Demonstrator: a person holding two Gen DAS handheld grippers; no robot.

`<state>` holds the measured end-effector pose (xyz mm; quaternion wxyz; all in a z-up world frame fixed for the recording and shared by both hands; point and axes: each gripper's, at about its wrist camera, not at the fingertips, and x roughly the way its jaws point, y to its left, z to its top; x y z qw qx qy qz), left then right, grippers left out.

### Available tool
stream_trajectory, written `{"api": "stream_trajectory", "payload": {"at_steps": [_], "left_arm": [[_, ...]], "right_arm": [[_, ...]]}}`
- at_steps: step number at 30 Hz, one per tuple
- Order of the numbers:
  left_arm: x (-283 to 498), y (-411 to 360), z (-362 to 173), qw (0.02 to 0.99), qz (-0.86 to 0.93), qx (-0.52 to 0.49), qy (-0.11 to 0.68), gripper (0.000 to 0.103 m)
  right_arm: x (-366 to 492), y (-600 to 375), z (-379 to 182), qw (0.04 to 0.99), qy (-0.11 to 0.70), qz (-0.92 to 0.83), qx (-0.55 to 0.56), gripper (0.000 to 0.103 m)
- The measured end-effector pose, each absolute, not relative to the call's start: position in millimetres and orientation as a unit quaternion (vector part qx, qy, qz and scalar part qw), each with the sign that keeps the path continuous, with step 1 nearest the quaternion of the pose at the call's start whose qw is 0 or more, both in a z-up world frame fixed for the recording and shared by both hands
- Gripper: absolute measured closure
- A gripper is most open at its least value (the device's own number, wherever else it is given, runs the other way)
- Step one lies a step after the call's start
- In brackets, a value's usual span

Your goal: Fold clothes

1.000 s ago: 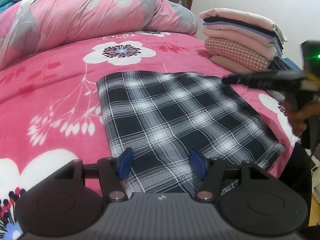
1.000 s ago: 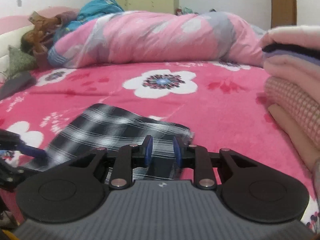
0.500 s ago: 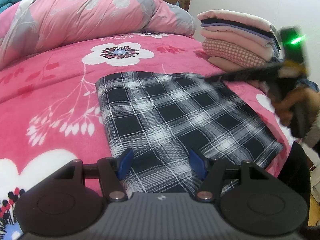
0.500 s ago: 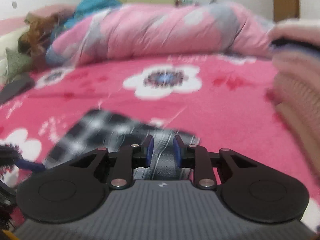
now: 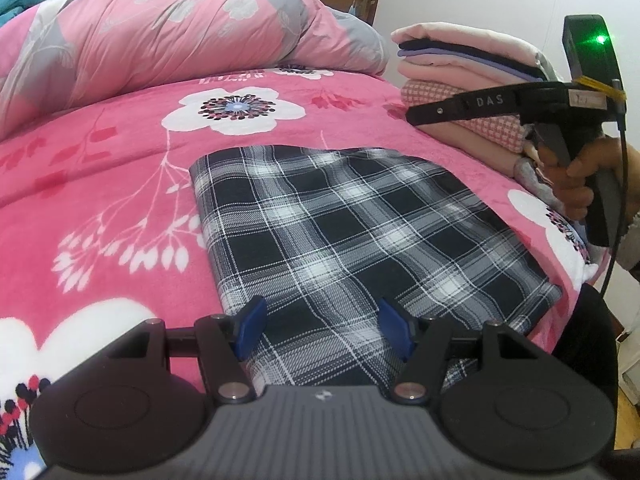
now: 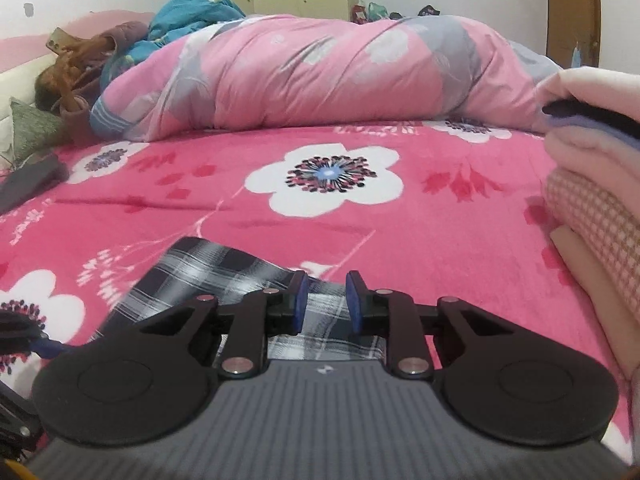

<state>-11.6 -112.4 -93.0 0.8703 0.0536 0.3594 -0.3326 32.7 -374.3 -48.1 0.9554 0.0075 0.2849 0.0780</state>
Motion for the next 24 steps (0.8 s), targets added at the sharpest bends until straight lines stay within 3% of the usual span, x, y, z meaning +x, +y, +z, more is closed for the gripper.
{"api": "stream_trajectory", "payload": {"at_steps": [12, 24], "left_arm": [[-15, -109, -93, 0.869, -0.339, 0.052, 0.357, 0.039], [-17, -103, -57, 0.885, -0.351, 0.053, 0.303, 0.039]], "right_arm": [[50, -367, -90, 0.934, 0.347, 0.088, 0.01, 0.084], [48, -360, -78, 0.938, 0.333, 0.092, -0.002, 0.083]]}}
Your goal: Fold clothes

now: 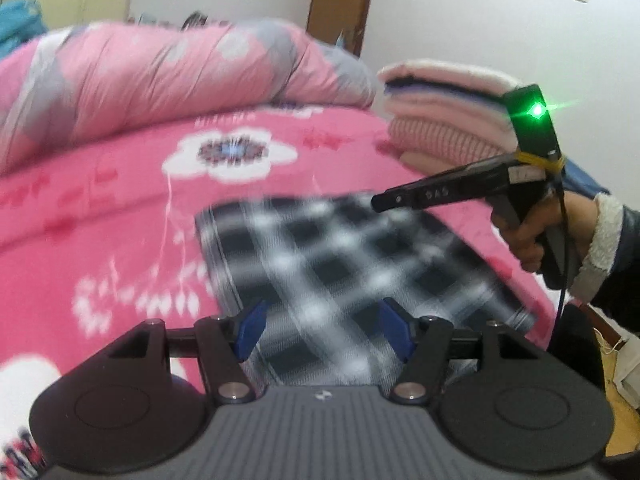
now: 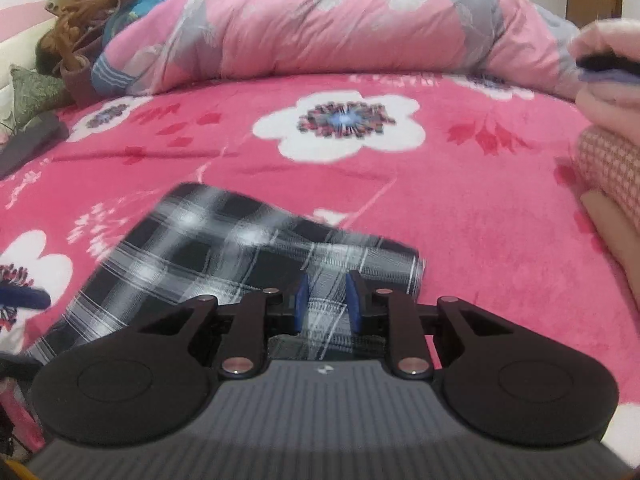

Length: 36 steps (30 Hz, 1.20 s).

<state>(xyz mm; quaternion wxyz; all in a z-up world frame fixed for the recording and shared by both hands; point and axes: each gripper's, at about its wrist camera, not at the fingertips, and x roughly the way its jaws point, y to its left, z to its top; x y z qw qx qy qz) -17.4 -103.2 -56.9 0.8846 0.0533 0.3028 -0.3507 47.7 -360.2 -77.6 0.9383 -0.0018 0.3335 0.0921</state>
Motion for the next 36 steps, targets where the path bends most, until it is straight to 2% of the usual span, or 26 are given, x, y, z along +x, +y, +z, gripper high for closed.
{"api": "stream_trajectory", "payload": {"at_steps": [7, 12, 18, 20, 27, 32, 36], "left_arm": [[24, -123, -54, 0.886, -0.343, 0.075, 0.302, 0.039], [65, -137, -56, 0.888, -0.331, 0.082, 0.31, 0.039], [112, -149, -92, 0.877, -0.313, 0.078, 0.355, 0.039], [114, -145, -99, 0.879, -0.318, 0.081, 0.346, 0.036], [121, -130, -85, 0.883, -0.334, 0.055, 0.324, 0.035], [141, -128, -108, 0.872, -0.329, 0.042, 0.36, 0.027], [137, -114, -96, 0.882, -0.308, 0.033, 0.354, 0.028]], "right_arm": [[44, -355, -48, 0.95, 0.291, 0.113, -0.005, 0.083], [56, -351, -46, 0.951, 0.284, 0.119, -0.007, 0.083], [83, -363, -92, 0.931, 0.347, 0.111, 0.013, 0.084], [89, -371, -107, 0.923, 0.366, 0.113, 0.031, 0.084], [99, -371, -78, 0.931, 0.343, 0.125, 0.025, 0.083], [123, -379, -115, 0.919, 0.379, 0.098, 0.041, 0.083], [111, -385, -96, 0.929, 0.358, 0.08, 0.046, 0.083]]}}
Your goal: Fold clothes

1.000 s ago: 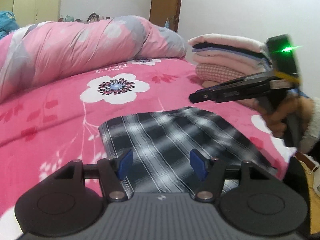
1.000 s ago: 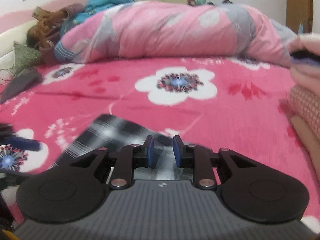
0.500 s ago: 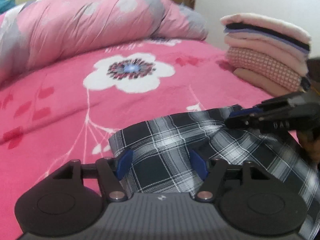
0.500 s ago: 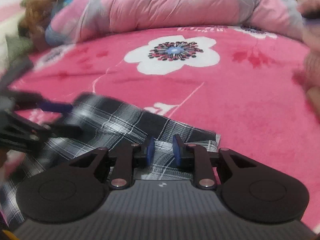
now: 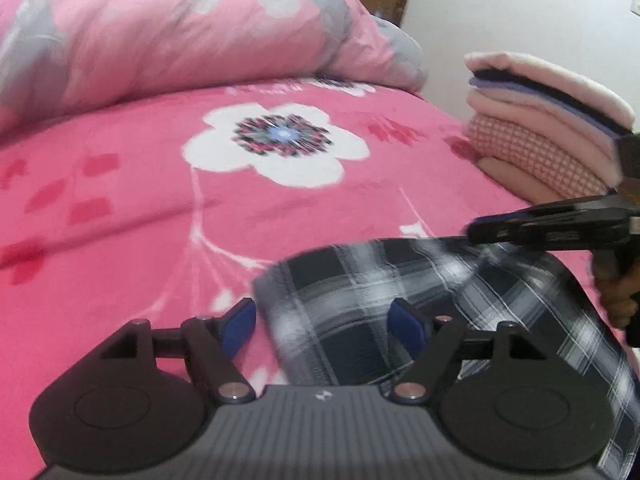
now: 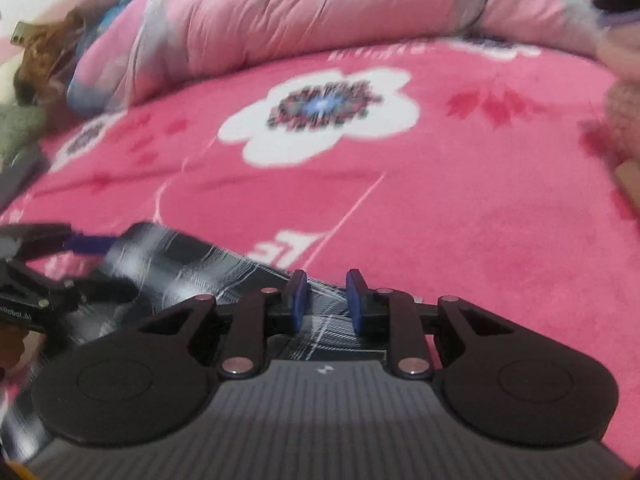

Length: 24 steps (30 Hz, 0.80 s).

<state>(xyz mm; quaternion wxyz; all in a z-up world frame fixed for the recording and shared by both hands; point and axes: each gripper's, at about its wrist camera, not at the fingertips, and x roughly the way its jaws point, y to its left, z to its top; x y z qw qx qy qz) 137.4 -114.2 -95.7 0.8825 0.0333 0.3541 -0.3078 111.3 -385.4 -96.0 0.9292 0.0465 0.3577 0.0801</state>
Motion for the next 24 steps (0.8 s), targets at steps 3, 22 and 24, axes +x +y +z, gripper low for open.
{"api": "stream_trajectory", "payload": {"at_steps": [3, 22, 24], "left_arm": [[125, -102, -77, 0.899, -0.288, 0.029, 0.329, 0.028], [-20, -115, -91, 0.867, -0.305, 0.08, 0.385, 0.024], [-20, -113, -93, 0.868, -0.3, 0.073, 0.39, 0.024]], "right_arm": [[89, -390, -72, 0.941, 0.328, 0.07, 0.039, 0.082], [-40, -387, -105, 0.943, 0.318, 0.08, 0.056, 0.084], [-45, -395, -101, 0.945, 0.307, 0.076, 0.081, 0.084]]}}
